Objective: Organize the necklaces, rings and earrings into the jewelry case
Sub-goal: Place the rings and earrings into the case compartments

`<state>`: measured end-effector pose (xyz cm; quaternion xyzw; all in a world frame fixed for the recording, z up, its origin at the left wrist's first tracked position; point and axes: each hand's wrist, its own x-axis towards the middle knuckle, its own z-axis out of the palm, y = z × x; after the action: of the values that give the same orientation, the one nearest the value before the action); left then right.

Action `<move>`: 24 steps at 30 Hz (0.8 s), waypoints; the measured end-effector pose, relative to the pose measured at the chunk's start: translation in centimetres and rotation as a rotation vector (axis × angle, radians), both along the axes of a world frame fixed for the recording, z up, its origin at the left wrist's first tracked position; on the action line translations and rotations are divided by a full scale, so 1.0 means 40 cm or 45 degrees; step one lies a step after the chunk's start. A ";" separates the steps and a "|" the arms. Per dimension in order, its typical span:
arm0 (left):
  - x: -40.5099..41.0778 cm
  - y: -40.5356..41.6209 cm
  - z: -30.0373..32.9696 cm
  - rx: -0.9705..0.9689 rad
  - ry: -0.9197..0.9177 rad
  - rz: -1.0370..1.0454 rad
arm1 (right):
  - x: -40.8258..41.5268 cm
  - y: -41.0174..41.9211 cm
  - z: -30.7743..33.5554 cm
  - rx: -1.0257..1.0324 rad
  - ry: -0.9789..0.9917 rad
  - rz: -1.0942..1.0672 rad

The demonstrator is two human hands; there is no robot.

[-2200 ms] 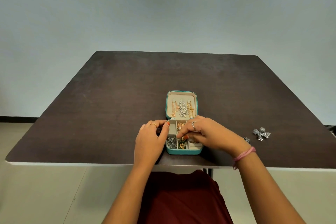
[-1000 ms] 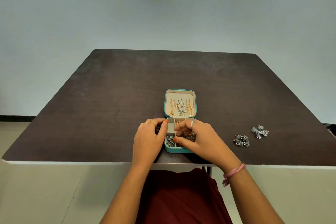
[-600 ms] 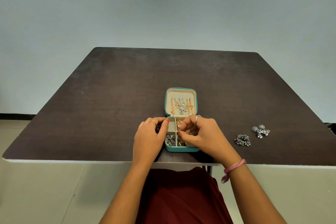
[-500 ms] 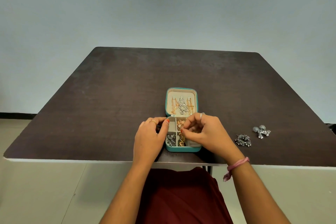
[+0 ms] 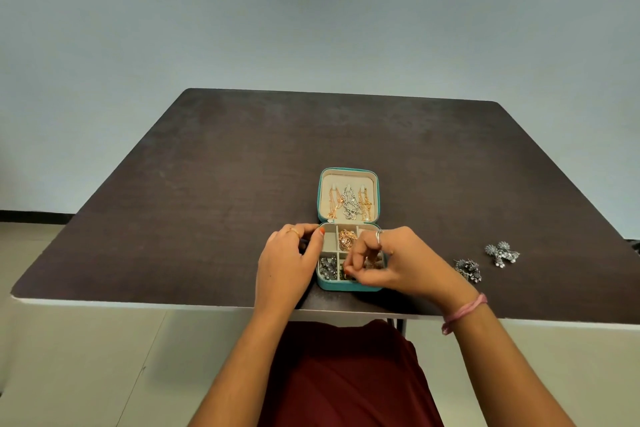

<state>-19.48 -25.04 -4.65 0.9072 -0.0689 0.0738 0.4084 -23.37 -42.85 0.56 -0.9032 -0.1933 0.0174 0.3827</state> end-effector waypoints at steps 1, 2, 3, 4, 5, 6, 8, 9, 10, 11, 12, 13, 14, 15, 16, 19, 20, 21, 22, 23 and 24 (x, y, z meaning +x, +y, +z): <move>0.000 0.000 0.000 -0.001 0.000 0.000 | -0.004 0.000 0.002 -0.027 0.000 0.033; 0.001 -0.001 -0.001 -0.001 0.001 -0.001 | -0.007 -0.002 0.002 -0.048 0.001 0.057; 0.001 -0.001 -0.001 -0.001 0.002 -0.002 | -0.009 -0.004 0.001 -0.063 0.005 0.074; 0.001 -0.001 -0.002 -0.001 0.003 -0.002 | -0.009 -0.007 0.000 -0.072 0.015 0.082; 0.001 -0.001 -0.003 -0.001 0.003 0.000 | -0.009 -0.009 -0.001 -0.071 0.031 0.082; 0.000 0.000 -0.003 -0.003 0.002 0.002 | -0.008 -0.011 -0.002 -0.062 0.049 0.072; -0.001 0.000 -0.004 -0.010 -0.002 0.000 | -0.005 -0.018 -0.002 -0.034 0.075 0.029; -0.001 0.000 -0.004 -0.012 -0.003 -0.004 | -0.005 -0.022 -0.001 -0.019 0.073 -0.003; -0.001 -0.001 -0.003 -0.013 -0.003 -0.006 | -0.004 -0.026 0.001 -0.012 0.060 -0.037; 0.000 -0.001 -0.002 -0.012 -0.001 -0.006 | -0.004 -0.030 0.003 -0.016 0.040 -0.065; 0.001 -0.001 -0.002 -0.010 0.000 -0.005 | -0.004 -0.033 0.005 -0.031 0.020 -0.084; 0.001 -0.001 -0.001 -0.007 0.001 -0.005 | -0.006 -0.034 0.006 -0.051 0.010 -0.093; 0.001 -0.001 -0.002 -0.005 0.002 -0.005 | -0.007 -0.033 0.006 -0.068 0.009 -0.095; 0.001 0.000 -0.002 -0.004 0.003 -0.006 | -0.009 -0.031 0.005 -0.077 0.019 -0.089; 0.000 0.000 -0.002 -0.005 0.003 -0.008 | -0.011 -0.028 0.002 -0.077 0.038 -0.077; 0.000 0.000 -0.002 -0.010 0.009 -0.005 | -0.013 -0.014 -0.007 -0.062 0.119 -0.056; 0.000 0.000 -0.001 -0.012 0.011 -0.003 | -0.012 -0.009 -0.008 -0.062 0.135 -0.063; -0.001 -0.001 0.000 -0.012 0.012 -0.002 | -0.011 -0.006 -0.008 -0.058 0.143 -0.075; -0.002 -0.001 0.000 -0.012 0.011 -0.002 | -0.009 -0.005 -0.009 -0.050 0.149 -0.087; -0.002 -0.002 0.000 -0.013 0.009 -0.001 | -0.007 -0.004 -0.008 -0.044 0.154 -0.094; -0.003 -0.001 0.000 -0.014 0.010 -0.001 | -0.005 -0.003 -0.008 -0.041 0.155 -0.097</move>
<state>-19.59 -25.08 -4.66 0.9052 -0.0672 0.0704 0.4136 -23.58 -42.97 0.26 -0.9133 -0.1348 0.0610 0.3796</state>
